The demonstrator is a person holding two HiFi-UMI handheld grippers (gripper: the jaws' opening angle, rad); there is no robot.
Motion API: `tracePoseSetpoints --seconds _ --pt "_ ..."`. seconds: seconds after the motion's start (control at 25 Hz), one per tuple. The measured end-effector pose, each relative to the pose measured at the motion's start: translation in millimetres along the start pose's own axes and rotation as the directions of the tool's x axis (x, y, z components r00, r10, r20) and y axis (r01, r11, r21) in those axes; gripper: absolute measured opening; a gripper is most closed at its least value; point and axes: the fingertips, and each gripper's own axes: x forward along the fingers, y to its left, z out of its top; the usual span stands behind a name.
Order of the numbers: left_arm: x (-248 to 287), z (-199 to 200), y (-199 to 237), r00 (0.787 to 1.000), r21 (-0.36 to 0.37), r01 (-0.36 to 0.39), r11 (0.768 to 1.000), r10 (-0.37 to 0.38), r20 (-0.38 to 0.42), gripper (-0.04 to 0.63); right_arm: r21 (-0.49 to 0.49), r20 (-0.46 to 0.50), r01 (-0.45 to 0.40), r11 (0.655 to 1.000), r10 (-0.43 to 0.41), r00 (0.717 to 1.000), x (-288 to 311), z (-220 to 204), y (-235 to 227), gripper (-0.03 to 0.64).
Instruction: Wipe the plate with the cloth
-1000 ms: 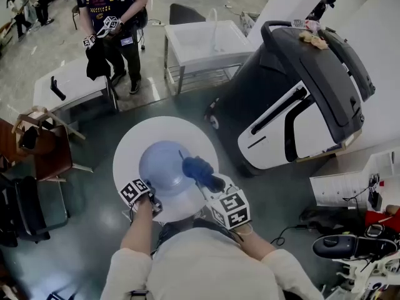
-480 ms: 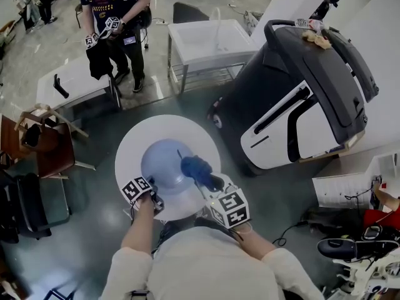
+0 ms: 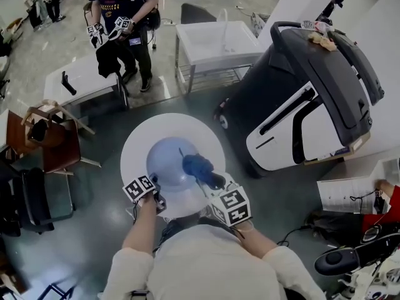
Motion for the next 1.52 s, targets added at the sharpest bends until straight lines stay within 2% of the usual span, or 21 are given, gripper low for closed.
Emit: tracePoseSetpoints --seconds 0.2,0.36,0.48,0.52,0.64,0.8,1.0,1.24,1.52 --pt "-20.3 7.3 -3.5 0.999 0.089 -0.016 0.996 0.012 0.052 0.161 -0.008 0.011 -0.016 1.000 0.016 1.000 1.6 3.3 4.0 0.089" --pt "-37.2 9.4 -15.6 0.996 0.182 -0.005 0.983 -0.011 0.084 0.161 -0.010 0.017 -0.029 1.000 0.030 0.999 2.3 2.6 9.7 0.089" --pt "-48.4 9.9 -22.5 0.994 0.224 0.002 0.975 -0.026 0.104 0.160 -0.013 0.020 -0.037 0.999 0.038 0.999 1.9 1.9 14.8 0.089" --pt "-52.1 10.0 -25.5 0.993 0.232 0.012 0.973 -0.038 0.109 0.154 -0.014 0.021 -0.040 0.999 0.040 0.999 1.5 1.7 16.1 0.089" --pt "-63.0 9.8 -40.3 0.989 0.269 0.054 0.962 -0.089 0.119 0.081 -0.015 0.028 -0.046 0.999 0.046 0.999 0.6 1.8 17.6 0.089" --pt "-78.5 7.2 -63.1 0.982 0.371 0.090 0.924 -0.144 0.121 0.053 -0.013 0.033 -0.051 0.999 0.052 0.998 -2.1 0.5 20.0 0.089" --pt "-104.9 8.8 -89.3 0.969 0.484 0.090 0.870 -0.189 0.159 0.041 -0.017 0.045 -0.064 0.998 0.065 0.997 -6.9 1.9 23.9 0.089" --pt "-131.9 11.8 -111.7 0.947 0.543 0.095 0.835 -0.244 0.210 0.038 -0.021 0.057 -0.069 0.997 0.070 0.996 -12.0 0.5 28.4 0.089" --pt "-164.1 8.5 -140.6 0.922 0.621 0.105 0.777 -0.311 0.232 0.037 -0.020 0.063 -0.068 0.998 0.069 0.996 -18.9 -0.4 27.1 0.089"
